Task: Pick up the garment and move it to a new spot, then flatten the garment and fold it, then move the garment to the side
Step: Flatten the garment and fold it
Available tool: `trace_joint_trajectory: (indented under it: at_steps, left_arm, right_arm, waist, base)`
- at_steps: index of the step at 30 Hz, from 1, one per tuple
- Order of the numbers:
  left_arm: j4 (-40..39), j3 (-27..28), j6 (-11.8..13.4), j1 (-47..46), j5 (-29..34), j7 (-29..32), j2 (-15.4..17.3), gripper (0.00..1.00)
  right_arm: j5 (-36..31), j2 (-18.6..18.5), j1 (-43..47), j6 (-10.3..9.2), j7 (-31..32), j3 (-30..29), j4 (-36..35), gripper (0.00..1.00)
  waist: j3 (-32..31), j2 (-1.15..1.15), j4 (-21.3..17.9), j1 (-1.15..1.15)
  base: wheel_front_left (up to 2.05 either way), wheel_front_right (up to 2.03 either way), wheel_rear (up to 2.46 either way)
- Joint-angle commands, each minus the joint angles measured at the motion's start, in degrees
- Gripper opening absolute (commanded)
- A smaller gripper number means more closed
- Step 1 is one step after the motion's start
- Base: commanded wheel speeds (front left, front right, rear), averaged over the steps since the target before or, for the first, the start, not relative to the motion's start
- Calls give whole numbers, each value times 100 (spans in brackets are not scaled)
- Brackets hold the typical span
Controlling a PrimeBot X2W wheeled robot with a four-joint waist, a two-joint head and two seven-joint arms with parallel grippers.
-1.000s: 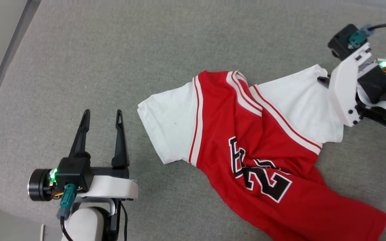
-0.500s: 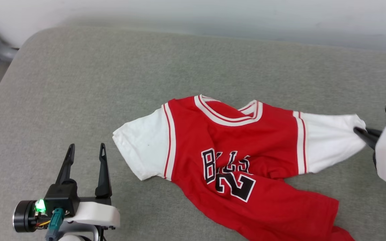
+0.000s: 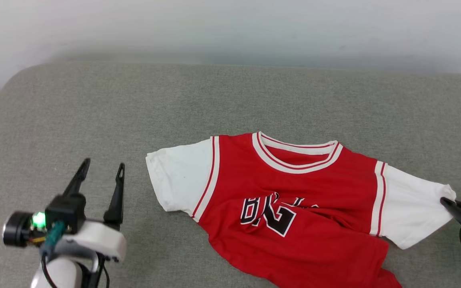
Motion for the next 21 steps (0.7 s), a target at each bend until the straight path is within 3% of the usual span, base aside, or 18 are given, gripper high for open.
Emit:
trace_joint_trajectory:
  at_steps: [1,6,10,11,15,21]
  left_arm:
    - [25,-75,-173,-304,-88,273,187,100]
    - [43,-272,-427,-1006,-485,1314,693,100]
    - [45,-622,-473,-1567,-1239,2488,1062,100]
    - [45,-622,-473,-1567,-1239,2488,1062,100]
    - [76,-1309,-473,-2042,-2095,3854,1651,100]
    - [294,-2000,-476,-2680,-2979,5165,2217,100]
  right_arm:
    - [-117,85,119,-8,5,-131,-69,0]
    - [-407,269,194,-9,72,-390,-289,0]
    - [-626,400,242,-9,181,-592,-490,0]
    - [-626,400,242,-9,181,-592,-490,0]
    - [-826,498,255,-9,282,-790,-706,0]
    - [-1095,636,267,-9,411,-1043,-1041,0]
  waist:
    - [-6,0,-50,0]
    - [35,0,-157,0]
    - [118,0,-247,0]
    - [118,0,-247,0]
    - [230,0,-339,0]
    - [466,0,-499,0]
  base:
    - [0,0,0]
    - [0,0,0]
    - [0,0,0]
    - [0,0,0]
    - [0,0,0]
    - [0,0,0]
